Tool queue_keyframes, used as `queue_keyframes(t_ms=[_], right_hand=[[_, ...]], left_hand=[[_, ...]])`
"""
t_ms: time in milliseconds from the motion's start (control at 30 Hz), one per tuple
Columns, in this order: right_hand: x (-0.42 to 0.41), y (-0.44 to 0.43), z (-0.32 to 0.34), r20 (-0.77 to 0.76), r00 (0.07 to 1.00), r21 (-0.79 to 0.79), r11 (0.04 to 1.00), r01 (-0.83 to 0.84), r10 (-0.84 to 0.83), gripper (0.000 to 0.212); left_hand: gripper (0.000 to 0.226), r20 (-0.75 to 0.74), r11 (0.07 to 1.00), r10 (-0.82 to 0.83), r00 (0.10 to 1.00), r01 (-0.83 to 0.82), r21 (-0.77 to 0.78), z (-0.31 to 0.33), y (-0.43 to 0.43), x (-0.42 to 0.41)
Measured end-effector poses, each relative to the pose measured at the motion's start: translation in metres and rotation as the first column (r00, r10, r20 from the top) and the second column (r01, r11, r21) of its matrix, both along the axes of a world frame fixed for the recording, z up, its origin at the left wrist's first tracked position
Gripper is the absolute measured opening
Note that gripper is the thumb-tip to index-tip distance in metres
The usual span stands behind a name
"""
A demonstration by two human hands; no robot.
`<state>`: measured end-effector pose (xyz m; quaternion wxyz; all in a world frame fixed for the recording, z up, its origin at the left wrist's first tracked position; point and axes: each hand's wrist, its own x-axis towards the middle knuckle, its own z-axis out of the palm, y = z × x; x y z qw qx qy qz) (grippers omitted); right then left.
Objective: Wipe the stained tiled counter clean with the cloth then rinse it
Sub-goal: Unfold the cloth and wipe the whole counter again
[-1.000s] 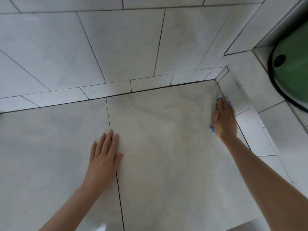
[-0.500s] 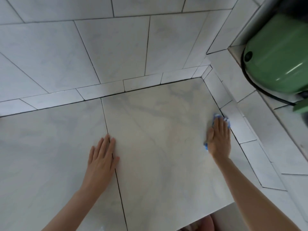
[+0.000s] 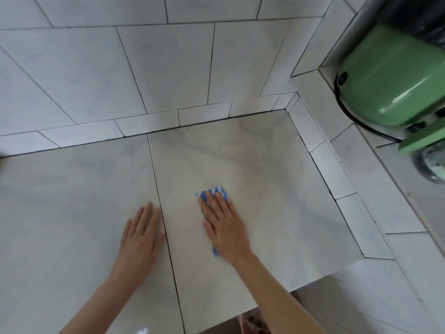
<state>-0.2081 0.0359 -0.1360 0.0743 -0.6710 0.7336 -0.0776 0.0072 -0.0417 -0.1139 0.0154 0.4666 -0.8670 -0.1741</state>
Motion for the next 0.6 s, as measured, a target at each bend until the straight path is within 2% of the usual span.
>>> queue_keyframes(t_ms=[100,200,300,333,433,467,600], right_hand=[[-0.043,0.021,-0.007,-0.041,0.999,0.080,0.996,0.036,-0.033,0.052],[-0.103,0.054,-0.013,-0.132,0.963,0.107,0.962,0.251,-0.236,0.054],[-0.155,0.091,-0.010,-0.242,0.904,0.132,0.911,0.391,-0.353,0.081],[-0.164,0.101,-0.007,-0.256,0.880,0.153,0.883,0.445,-0.399,0.076],[-0.167,0.120,-0.005,-0.261,0.807,0.140,0.806,0.575,-0.530,0.040],[-0.161,0.121,-0.004,-0.257,0.791,0.151,0.786,0.600,-0.555,0.038],[-0.122,0.108,-0.003,-0.164,0.732,0.149,0.717,0.681,-0.661,0.059]], left_hand=[[0.065,0.005,1.000,-0.003,1.000,0.003,0.003,0.000,0.006,0.002],[0.064,0.019,0.999,-0.036,0.999,0.036,0.012,-0.002,0.014,0.003],[0.065,0.023,0.999,-0.046,0.999,0.045,0.019,-0.003,0.025,0.005],[0.065,0.022,0.999,-0.047,0.999,0.047,0.021,-0.002,0.028,0.005],[0.064,0.018,0.998,-0.058,0.998,0.058,0.017,0.000,0.037,0.007],[0.064,0.016,0.998,-0.058,0.998,0.057,0.019,0.000,0.039,0.008],[0.065,0.016,0.998,-0.057,0.998,0.057,0.018,0.001,0.044,0.011]])
